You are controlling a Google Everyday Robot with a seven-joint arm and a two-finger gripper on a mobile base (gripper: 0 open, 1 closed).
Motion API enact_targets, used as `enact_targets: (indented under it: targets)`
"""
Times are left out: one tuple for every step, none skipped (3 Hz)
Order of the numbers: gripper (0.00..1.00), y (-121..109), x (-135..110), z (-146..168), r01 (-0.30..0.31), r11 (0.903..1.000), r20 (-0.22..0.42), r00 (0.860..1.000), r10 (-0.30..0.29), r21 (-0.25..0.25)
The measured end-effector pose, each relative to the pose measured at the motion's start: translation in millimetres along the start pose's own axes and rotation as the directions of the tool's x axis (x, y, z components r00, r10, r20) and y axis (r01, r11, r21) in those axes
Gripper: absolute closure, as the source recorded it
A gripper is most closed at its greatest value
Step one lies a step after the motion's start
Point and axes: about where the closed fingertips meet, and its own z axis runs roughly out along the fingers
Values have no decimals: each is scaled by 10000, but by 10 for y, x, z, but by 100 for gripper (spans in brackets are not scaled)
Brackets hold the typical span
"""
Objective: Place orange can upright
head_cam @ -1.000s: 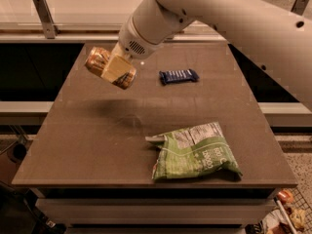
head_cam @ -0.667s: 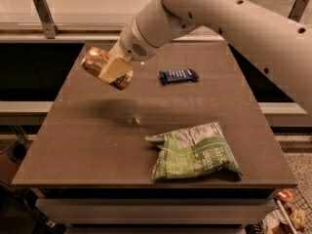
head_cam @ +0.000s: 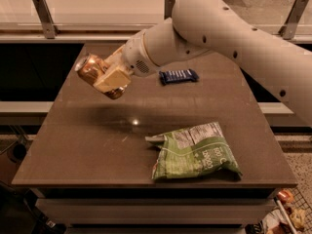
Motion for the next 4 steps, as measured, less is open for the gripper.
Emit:
enact_targets:
  targets:
    - [100,51,-6,26,-117,9999,965,9953,110,59]
    - [100,54,-25,32,-148,9997,1881,9821,108,198]
    - [100,5,-32,57,-87,9995,2773,9608,1,299]
    - [100,-19,-5,114,-18,9996,3403,9403,-84,297]
